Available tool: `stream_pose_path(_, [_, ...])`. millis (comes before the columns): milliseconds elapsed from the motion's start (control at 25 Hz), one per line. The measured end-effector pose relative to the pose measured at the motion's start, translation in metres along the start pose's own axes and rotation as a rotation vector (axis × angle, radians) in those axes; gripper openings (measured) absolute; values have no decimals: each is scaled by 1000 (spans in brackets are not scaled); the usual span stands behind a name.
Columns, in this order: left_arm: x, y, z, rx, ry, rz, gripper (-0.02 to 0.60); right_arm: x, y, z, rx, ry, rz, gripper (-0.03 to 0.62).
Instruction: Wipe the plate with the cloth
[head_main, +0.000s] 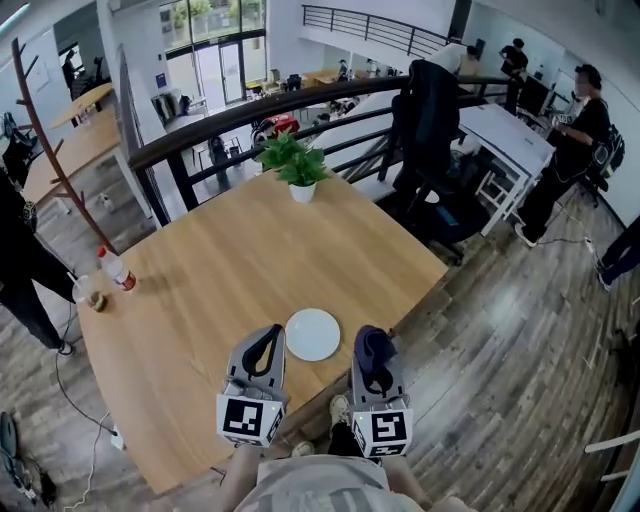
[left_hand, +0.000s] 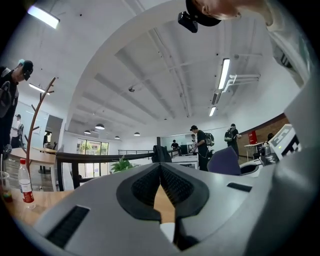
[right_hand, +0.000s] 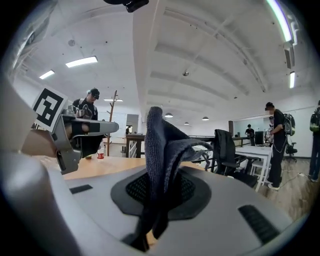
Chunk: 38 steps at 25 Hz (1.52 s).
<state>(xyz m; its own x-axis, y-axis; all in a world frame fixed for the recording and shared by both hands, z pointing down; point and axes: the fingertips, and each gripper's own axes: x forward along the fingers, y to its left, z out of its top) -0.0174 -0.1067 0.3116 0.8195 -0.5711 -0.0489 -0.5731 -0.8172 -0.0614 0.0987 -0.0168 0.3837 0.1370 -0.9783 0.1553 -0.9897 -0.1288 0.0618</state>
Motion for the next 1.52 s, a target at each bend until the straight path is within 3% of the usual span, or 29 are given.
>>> stream_pose_path(320, [83,9,7,20,-21,107,9,74,-61,12,-63,-7,124,57])
stream_pose_path(600, [122,14,-13,9,23,215,9,116,-91,-5,-71,17,245,57])
stream_pose_path(920, [105,41,-9,26,27,411,9,145,-91,-4,-63,-6,365,57])
stream_pose_path(1120, [96,50,6,48,-12,483,9,150,-91,4,-65,-30,384,57])
stream_pose_path(1200, [95,53,8,28,-31,505,9,151,-92,7,-60,-38,384,57])
stream_pose_path(1320, [102,61,1,-56,-34,479,14,148,-90,13,-67,-53,393,57])
stream_pose_path(1480, [115,71,-14,-225,-14,423,223,147,-88,16,-105,-50,396,57])
stream_pose_path(1520, [117,74,-19,-266,-4,410,244,149,-87,16,-107,-47,394,57])
